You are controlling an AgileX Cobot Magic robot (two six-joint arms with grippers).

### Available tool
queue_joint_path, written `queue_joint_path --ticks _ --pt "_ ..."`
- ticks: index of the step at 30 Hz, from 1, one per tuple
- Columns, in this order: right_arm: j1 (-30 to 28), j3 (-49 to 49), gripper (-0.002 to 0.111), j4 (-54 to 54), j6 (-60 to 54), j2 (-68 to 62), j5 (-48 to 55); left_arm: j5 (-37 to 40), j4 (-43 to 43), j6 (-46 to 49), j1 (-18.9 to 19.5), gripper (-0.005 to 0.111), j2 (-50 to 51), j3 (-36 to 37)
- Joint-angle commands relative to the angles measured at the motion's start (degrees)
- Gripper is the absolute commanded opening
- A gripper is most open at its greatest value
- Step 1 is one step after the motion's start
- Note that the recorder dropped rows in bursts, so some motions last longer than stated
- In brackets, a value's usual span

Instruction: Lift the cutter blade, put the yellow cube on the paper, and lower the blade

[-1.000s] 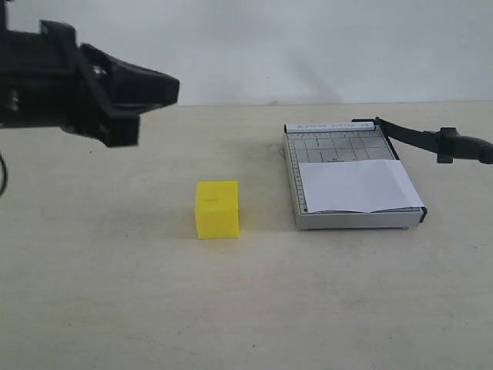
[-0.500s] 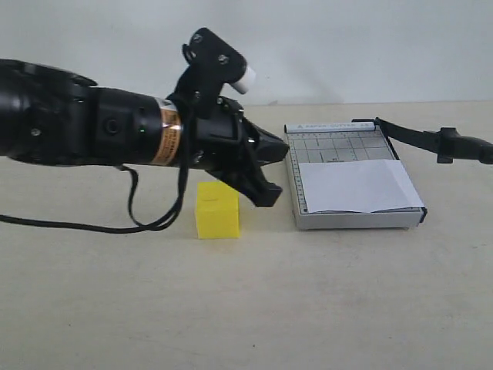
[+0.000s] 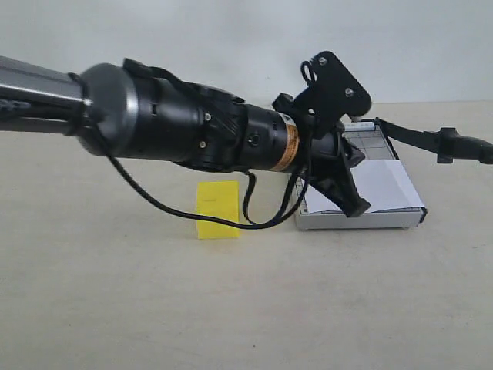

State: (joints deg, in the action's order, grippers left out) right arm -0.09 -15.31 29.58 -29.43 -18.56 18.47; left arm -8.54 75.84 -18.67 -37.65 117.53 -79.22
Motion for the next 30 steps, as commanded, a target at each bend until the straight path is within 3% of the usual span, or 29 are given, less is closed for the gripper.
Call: queue_joint_path --ticks 1,21,30 --pt "-0.3 0.2 0.0 0.1 -0.1 0.2 -0.6 2.2 -0.5 0.3 -0.4 0.004 4.9 -3.9" --pt "-0.3 0.2 0.0 0.1 -0.1 0.2 -0.6 11.7 0.2 0.3 -0.3 0.004 13.8 -11.8" --pt "-0.3 0.2 0.0 0.1 -0.1 0.2 -0.6 11.6 1.7 0.3 -0.2 0.004 15.1 -11.9"
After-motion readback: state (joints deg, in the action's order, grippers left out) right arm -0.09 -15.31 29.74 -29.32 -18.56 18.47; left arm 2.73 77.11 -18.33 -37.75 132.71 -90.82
